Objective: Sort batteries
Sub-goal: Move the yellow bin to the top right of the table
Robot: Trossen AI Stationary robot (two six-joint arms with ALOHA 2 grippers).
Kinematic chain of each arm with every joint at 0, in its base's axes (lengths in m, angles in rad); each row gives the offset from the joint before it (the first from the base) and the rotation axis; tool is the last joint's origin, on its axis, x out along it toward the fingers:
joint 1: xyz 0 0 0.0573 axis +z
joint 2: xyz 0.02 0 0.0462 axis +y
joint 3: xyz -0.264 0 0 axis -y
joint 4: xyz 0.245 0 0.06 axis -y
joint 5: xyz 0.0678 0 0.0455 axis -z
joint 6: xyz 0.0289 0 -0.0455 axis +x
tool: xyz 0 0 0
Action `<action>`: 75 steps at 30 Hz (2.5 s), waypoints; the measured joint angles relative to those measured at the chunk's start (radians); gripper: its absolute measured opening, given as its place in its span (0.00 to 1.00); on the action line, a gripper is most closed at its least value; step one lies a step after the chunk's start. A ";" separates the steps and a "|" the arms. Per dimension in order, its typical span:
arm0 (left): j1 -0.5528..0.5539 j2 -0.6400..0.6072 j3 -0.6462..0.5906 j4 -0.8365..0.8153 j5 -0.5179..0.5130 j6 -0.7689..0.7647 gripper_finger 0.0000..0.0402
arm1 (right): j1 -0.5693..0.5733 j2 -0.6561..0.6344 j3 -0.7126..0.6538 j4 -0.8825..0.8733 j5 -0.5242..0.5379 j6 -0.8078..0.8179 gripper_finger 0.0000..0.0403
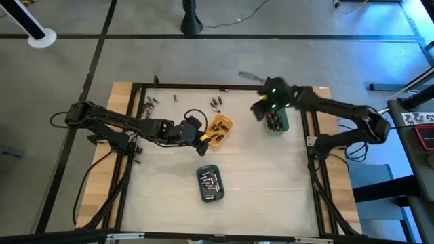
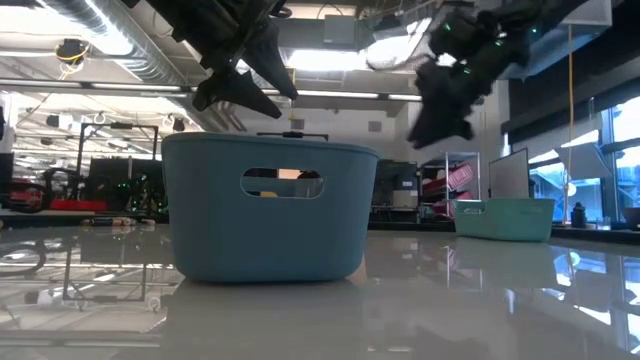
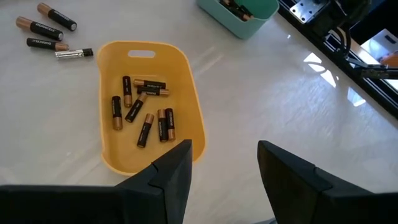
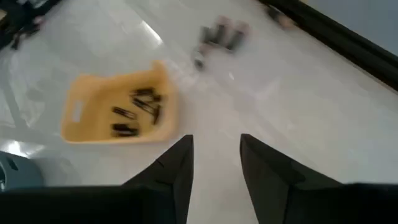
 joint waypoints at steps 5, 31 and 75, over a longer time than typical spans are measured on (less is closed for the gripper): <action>0.000 0.000 0.000 0.000 0.000 -0.006 0.43 | 0.160 0.123 0.009 0.195 0.075 0.061 0.33; -0.021 0.000 0.000 -0.063 0.022 -0.008 0.43 | 0.193 0.600 0.315 0.018 0.084 -0.089 0.33; -0.026 0.000 0.000 -0.062 0.021 -0.026 0.43 | -0.044 0.599 0.447 -0.514 0.256 -0.743 0.01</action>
